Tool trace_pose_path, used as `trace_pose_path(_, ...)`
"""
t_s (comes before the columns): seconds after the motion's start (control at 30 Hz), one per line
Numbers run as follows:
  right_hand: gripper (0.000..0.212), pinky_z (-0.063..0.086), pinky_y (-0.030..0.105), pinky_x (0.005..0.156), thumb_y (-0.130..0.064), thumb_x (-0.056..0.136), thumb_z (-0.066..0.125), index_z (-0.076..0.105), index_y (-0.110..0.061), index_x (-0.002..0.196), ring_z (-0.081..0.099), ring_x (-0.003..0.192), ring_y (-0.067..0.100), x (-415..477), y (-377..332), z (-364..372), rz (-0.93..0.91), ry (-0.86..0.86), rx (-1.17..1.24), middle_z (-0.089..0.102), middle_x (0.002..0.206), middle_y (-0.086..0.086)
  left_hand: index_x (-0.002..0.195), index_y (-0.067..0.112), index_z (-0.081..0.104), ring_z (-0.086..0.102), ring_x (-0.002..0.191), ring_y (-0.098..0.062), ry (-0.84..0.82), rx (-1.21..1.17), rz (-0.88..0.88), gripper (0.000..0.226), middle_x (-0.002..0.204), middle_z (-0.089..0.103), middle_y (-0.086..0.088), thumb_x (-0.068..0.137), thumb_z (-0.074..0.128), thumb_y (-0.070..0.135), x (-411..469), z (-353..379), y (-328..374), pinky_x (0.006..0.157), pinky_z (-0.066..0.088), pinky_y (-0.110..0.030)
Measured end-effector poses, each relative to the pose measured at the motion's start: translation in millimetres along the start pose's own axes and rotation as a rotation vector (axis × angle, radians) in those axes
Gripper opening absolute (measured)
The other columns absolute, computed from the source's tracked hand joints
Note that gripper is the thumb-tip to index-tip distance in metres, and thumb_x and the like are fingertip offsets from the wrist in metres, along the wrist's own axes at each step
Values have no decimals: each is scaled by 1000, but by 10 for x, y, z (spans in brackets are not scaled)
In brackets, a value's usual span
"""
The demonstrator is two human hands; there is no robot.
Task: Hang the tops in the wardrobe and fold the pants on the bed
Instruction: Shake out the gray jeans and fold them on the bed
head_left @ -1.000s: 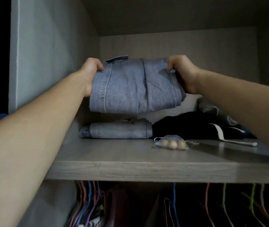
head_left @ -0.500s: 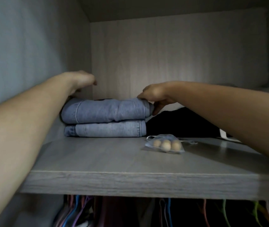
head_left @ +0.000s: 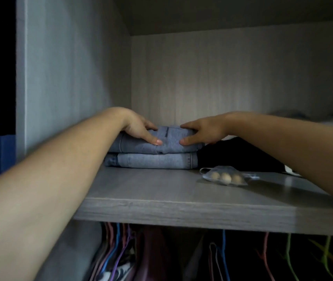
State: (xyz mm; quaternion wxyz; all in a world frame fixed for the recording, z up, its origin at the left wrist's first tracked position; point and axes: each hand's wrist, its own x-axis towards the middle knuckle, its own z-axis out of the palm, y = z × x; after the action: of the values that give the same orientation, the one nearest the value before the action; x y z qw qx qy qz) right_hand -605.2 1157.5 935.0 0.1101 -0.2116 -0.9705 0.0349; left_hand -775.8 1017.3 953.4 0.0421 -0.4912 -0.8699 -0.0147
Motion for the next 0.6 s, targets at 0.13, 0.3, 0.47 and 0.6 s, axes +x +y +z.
trace_pose_path(0.13,71,25,25,113,-49,100,51,22,-21,159,36,144,21,-337,9,42,-25,135,-176,34,161,4,157,25,23,28,147,-23,112,115,18,84,162,26,-1,90,46,69,-59,116,64,121,20,-40)
trace_pose_path(0.3,67,35,33,111,-55,96,54,33,-28,154,47,136,25,-793,161,-17,70,264,-224,43,155,4,151,18,38,44,135,-31,226,154,-30,63,153,42,-10,100,43,53,-190,233,212,113,35,-42)
trace_pose_path(0.47,60,40,35,105,-46,97,58,42,-23,149,53,128,29,-1369,189,-84,96,448,-210,52,145,12,136,14,56,53,124,-35,472,127,-12,53,142,53,-14,100,36,48,-583,299,477,94,43,-36)
trace_pose_path(0.6,49,45,39,102,-42,98,56,50,-23,143,57,122,24,-1946,135,-51,37,662,-124,58,138,7,128,20,60,52,125,-37,678,121,54,54,139,55,-15,102,26,51,-1082,471,790,95,43,-42)
